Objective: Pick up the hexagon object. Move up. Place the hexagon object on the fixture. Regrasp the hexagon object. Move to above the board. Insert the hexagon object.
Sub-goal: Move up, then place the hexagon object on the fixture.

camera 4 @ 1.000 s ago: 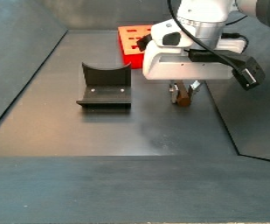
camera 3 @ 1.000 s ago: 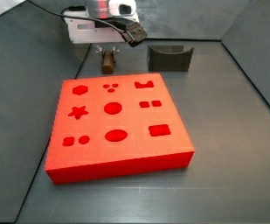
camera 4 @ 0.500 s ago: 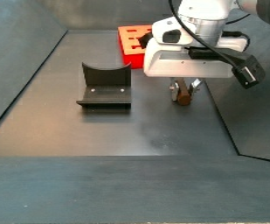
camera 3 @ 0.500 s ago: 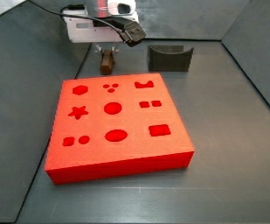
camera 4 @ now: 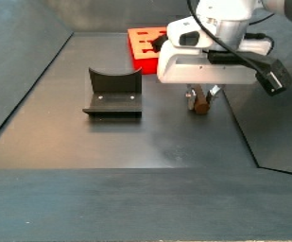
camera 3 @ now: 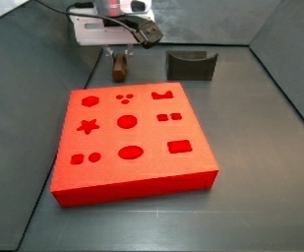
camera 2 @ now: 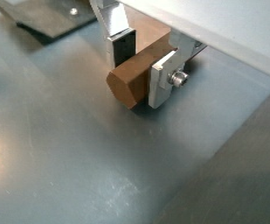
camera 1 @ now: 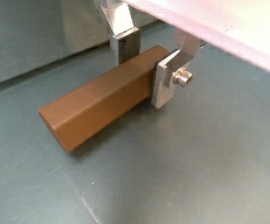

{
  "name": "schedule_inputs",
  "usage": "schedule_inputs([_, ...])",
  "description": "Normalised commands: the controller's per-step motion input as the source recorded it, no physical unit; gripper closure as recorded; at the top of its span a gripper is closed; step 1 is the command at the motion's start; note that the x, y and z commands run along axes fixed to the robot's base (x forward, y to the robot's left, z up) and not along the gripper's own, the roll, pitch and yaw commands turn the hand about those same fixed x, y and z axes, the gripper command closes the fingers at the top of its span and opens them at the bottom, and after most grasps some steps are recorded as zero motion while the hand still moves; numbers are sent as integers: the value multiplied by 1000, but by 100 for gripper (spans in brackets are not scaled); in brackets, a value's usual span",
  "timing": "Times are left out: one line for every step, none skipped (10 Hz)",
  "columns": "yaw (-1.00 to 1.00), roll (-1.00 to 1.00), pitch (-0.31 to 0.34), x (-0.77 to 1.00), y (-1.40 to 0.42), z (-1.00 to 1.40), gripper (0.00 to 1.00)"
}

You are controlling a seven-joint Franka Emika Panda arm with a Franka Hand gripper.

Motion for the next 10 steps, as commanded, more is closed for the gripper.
schedule_inputs([15, 5, 20, -14, -31, 730, 100])
schedule_inputs([10, 17, 34, -18, -17, 624, 100])
schedule_inputs([4, 31, 43, -16, -3, 504, 100])
schedule_inputs([-3, 45, 50, -17, 4, 374, 100])
schedule_inputs([-12, 63, 54, -23, 8, 200, 100])
schedule_inputs([0, 0, 0, 0, 0, 1000, 100])
schedule_inputs([-1, 8, -4, 7, 1, 1000, 100])
schedule_inputs([-4, 14, 23, -8, 4, 1000, 100])
schedule_inputs([-8, 24, 37, -15, 7, 1000, 100])
schedule_inputs([-14, 37, 42, -20, 11, 1000, 100])
